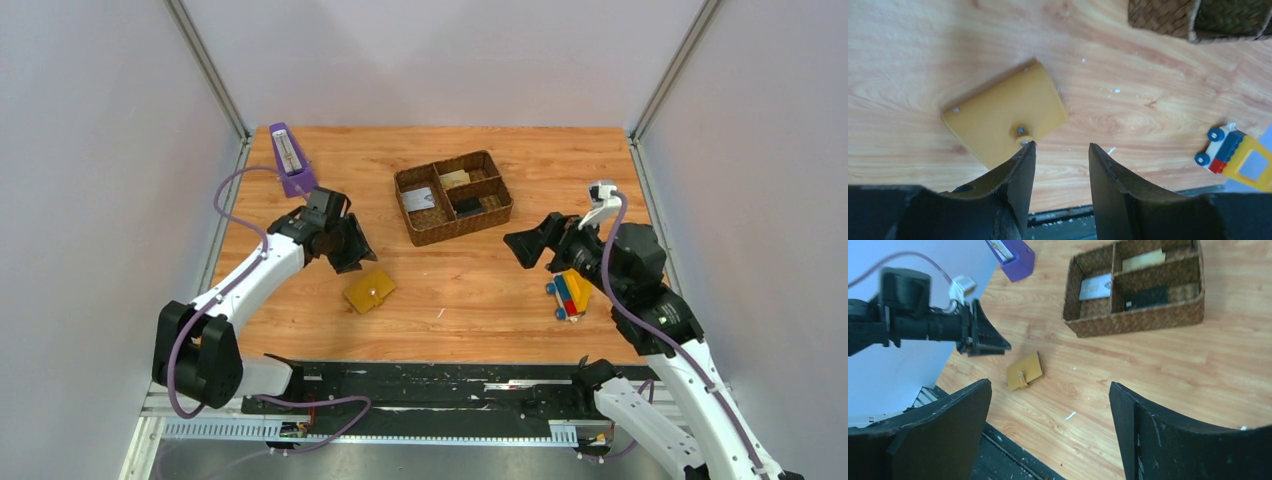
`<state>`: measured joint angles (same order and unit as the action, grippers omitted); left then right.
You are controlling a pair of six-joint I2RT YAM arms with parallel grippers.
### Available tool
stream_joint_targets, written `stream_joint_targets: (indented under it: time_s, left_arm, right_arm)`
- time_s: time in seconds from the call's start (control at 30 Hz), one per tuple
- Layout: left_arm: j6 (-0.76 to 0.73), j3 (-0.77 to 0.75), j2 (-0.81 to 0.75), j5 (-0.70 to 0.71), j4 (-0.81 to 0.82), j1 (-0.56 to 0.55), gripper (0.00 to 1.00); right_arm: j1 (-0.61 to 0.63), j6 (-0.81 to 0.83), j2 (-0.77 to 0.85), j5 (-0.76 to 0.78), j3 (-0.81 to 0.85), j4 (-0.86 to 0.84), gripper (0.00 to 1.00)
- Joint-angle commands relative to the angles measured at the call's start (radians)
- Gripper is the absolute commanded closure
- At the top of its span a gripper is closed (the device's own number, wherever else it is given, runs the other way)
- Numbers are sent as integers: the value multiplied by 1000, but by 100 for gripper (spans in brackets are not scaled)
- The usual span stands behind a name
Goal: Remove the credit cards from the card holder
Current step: Move the card holder to the center of the board.
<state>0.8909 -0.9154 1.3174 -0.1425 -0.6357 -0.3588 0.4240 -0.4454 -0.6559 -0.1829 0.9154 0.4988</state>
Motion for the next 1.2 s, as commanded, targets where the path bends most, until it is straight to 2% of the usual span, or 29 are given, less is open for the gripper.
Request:
stream_joint_targets:
  time_s: [0.0, 0.17, 0.4, 0.67, 0.93, 1.17]
  left_arm:
    - [-186, -112, 45, 120, -109, -2, 48]
    - [-289, -161, 118, 181, -204, 23, 46]
    - [-359, -110, 226, 151, -129, 119, 45]
    - [-364, -46, 317, -2, -53, 127, 46]
    - [-313, 99, 253, -230, 93, 104, 51]
    - [-230, 139, 245, -395, 246, 19, 52]
  right_arm:
    - [1, -110, -68, 9, 26, 60, 12]
    - [4, -174, -131, -32, 13, 81, 18]
    - [12, -194, -137, -43, -6, 79, 20]
    - [15, -201, -149, -46, 2, 109, 22]
    - [47, -241, -224, -5, 48, 143, 25]
    - [185, -298, -356, 107, 73, 136, 29]
